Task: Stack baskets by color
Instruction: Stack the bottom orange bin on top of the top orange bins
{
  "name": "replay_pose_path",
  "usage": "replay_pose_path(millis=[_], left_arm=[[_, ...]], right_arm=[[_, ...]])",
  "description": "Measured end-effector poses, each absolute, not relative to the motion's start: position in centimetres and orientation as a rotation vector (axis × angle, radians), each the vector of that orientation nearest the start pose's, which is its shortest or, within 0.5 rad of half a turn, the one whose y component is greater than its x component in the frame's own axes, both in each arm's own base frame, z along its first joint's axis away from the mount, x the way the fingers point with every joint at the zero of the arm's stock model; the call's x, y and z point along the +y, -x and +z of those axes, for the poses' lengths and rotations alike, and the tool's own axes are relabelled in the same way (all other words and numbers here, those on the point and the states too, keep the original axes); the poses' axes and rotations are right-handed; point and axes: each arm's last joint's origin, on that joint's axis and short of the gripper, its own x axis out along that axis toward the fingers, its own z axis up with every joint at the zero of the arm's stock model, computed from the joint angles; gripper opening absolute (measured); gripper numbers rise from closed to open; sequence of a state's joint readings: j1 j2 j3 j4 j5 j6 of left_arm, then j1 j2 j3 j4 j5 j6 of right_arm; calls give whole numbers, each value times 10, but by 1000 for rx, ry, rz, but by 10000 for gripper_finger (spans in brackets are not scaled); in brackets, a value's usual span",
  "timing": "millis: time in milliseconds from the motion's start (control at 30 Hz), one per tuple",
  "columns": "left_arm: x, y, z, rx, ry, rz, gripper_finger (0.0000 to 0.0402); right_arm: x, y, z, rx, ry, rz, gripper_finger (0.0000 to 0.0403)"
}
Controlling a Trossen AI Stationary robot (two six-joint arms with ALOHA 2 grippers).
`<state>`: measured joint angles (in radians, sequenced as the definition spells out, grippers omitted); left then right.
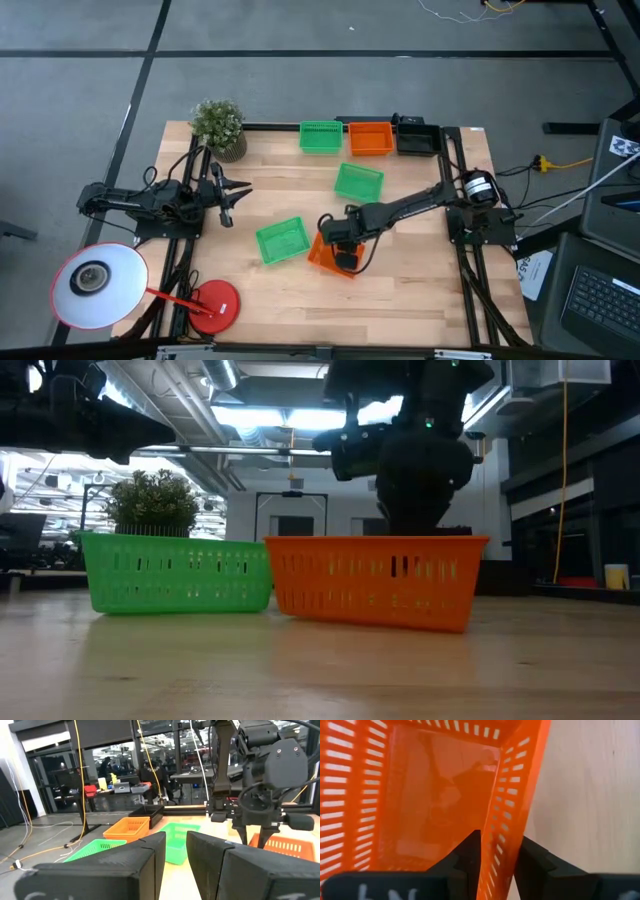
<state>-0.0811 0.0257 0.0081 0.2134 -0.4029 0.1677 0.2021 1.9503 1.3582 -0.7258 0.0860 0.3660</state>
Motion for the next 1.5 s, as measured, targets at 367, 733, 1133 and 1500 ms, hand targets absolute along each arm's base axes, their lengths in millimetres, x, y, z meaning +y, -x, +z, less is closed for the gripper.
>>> replay_pose_path(millis=[367, 733, 1133, 1500], left_arm=[[4, -95, 184, -162, -119, 336, 73], [4, -95, 184, -163, -120, 336, 73], [4, -95, 184, -161, -120, 336, 73], [4, -95, 184, -159, -121, 341, 73]], right_arm=[[76, -372, 172, 1297, -119, -134, 98], [76, -359, 176, 1424, -85, -154, 8], [-1, -323, 294, 1544, 469, -618, 3], [-161, -288, 327, 1538, 280, -789, 2]])
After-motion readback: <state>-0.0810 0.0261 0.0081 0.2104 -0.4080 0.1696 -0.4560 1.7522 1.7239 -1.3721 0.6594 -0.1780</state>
